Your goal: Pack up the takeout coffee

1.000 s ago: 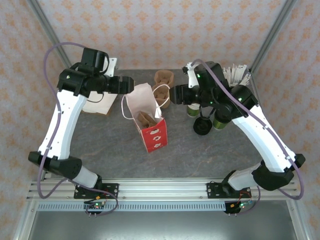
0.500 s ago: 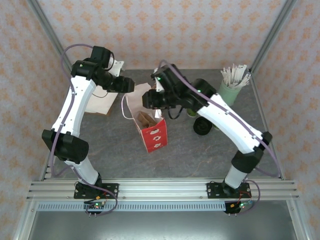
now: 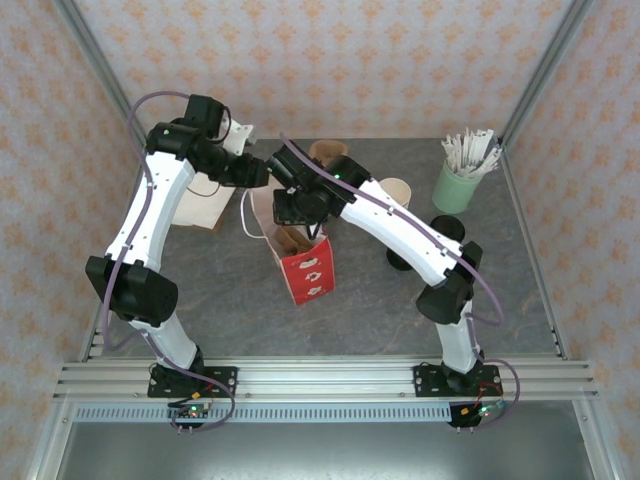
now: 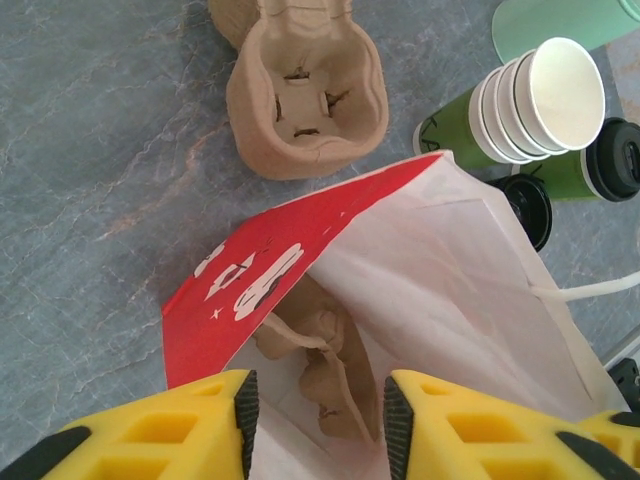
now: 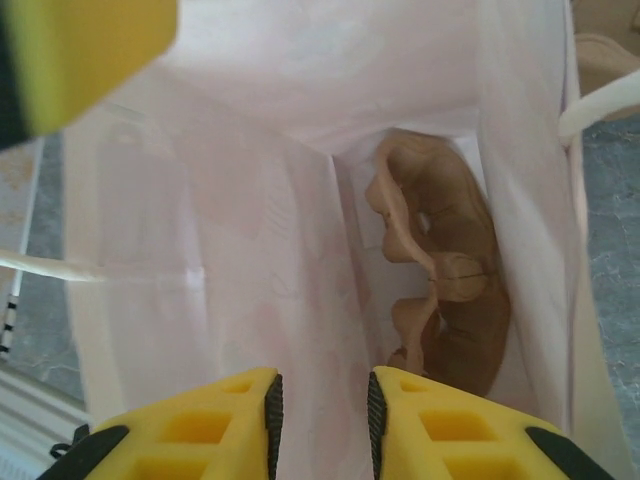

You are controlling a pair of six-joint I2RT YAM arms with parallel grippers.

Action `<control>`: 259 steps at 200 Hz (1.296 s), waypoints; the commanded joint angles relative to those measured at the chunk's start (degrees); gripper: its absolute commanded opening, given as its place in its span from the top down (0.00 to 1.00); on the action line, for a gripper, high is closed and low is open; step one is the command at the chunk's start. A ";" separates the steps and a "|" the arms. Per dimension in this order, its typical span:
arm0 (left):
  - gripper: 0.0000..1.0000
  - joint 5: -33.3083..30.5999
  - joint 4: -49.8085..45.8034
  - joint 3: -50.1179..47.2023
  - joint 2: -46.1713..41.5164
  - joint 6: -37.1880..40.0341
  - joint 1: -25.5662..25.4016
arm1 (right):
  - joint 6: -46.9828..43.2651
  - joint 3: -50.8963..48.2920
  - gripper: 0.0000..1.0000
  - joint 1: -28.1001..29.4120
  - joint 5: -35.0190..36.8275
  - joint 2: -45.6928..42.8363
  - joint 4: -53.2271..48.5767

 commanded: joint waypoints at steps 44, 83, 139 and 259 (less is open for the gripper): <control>0.64 -0.95 -1.34 -0.61 1.15 3.63 0.22 | -0.33 2.59 0.66 1.21 4.79 4.52 -5.60; 0.64 1.08 -0.66 -0.59 1.17 2.93 0.17 | -0.96 2.15 0.64 1.48 7.30 6.26 -6.21; 0.63 0.29 0.44 -1.46 0.23 2.06 0.16 | -2.24 1.48 0.61 1.68 9.88 9.07 -7.61; 0.26 10.75 6.09 -5.27 -8.20 -4.67 7.93 | -4.30 6.50 0.58 2.21 9.30 7.21 -8.25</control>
